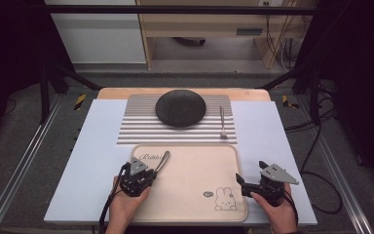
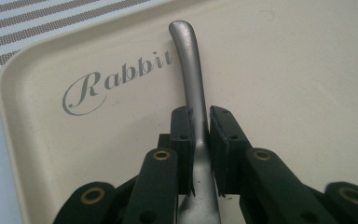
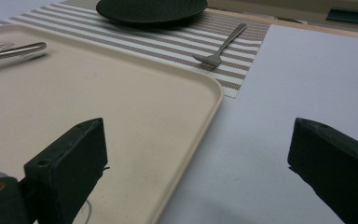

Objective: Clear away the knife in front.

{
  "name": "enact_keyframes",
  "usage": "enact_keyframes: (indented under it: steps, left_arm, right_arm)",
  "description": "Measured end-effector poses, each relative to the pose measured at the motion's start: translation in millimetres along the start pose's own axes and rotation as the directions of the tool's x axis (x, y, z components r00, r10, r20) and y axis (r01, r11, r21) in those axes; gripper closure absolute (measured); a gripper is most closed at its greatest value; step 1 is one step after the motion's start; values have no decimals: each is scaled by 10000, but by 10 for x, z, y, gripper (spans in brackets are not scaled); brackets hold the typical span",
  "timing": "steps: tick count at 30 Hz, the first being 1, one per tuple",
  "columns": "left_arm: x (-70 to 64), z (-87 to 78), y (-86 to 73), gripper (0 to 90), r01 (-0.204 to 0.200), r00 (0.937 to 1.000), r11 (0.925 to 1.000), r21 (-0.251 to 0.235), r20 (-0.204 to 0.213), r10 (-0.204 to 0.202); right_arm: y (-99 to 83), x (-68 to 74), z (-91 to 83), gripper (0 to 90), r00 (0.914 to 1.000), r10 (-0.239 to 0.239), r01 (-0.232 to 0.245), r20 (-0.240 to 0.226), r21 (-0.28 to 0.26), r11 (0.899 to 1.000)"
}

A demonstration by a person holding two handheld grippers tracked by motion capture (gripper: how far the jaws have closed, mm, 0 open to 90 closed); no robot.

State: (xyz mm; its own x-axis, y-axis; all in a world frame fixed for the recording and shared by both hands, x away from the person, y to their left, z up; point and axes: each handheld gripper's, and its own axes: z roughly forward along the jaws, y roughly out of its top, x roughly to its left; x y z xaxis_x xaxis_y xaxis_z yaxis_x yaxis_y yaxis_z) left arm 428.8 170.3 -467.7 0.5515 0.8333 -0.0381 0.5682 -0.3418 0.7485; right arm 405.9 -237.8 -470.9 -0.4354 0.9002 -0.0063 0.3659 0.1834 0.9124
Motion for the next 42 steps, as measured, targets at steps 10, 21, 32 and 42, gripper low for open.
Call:
enact_keyframes:
  steps: [10, 21, 32, 42]
  left_arm:
    - [-10, 47, -56, 799, 110, 9999, 9997, 232, 123, -113]
    - [-28, -44, 30, 626, -98, 9993, 9975, -707, 354, 123]
    - [50, 36, 295, 740, -1051, 9876, 9831, -1496, 1006, 1208]
    - [-22, 159, 243, 900, -1731, 9726, 9812, -850, 1421, 1838]
  right_arm:
    - [-2, 2, 3, 50, 10000, -11, 11, -47, 42, 10000]
    - [-5, 0, 2, 50, 10000, -15, 15, 0, 49, 10000]
    - [-31, 1, 10, 49, 9997, 9, -14, 230, 238, 9997]
    - [-41, -30, -9, 48, 9990, 147, -154, 428, 145, 9998]
